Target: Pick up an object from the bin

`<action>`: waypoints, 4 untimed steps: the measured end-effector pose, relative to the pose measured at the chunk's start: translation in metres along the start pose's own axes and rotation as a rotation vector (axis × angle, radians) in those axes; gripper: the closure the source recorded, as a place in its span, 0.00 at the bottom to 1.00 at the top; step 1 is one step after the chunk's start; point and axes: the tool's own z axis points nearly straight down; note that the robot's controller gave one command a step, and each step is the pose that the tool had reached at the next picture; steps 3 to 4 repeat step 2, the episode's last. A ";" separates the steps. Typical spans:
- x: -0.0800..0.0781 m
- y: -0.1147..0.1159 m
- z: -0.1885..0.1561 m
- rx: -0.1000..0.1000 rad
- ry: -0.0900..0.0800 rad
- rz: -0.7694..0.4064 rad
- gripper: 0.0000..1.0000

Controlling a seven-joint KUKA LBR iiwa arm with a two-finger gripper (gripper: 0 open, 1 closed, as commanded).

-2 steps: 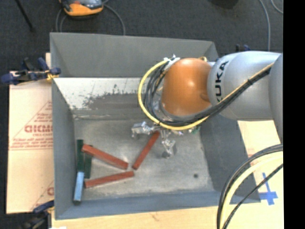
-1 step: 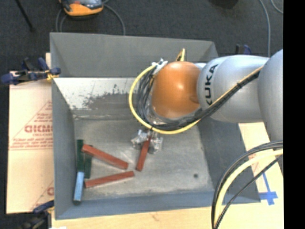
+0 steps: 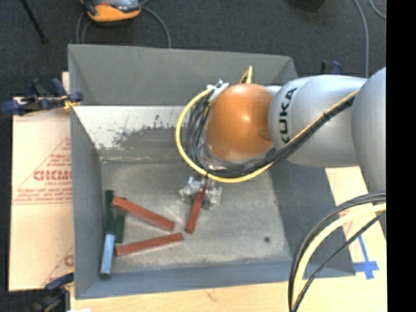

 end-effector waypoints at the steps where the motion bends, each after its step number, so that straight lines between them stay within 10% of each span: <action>1: 0.000 0.001 -0.004 -0.004 0.002 0.001 1.00; 4: 0.001 0.001 -0.016 -0.005 0.004 0.001 1.00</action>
Offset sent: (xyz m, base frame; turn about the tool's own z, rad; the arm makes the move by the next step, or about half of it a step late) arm -0.0002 0.0001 0.0024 0.0000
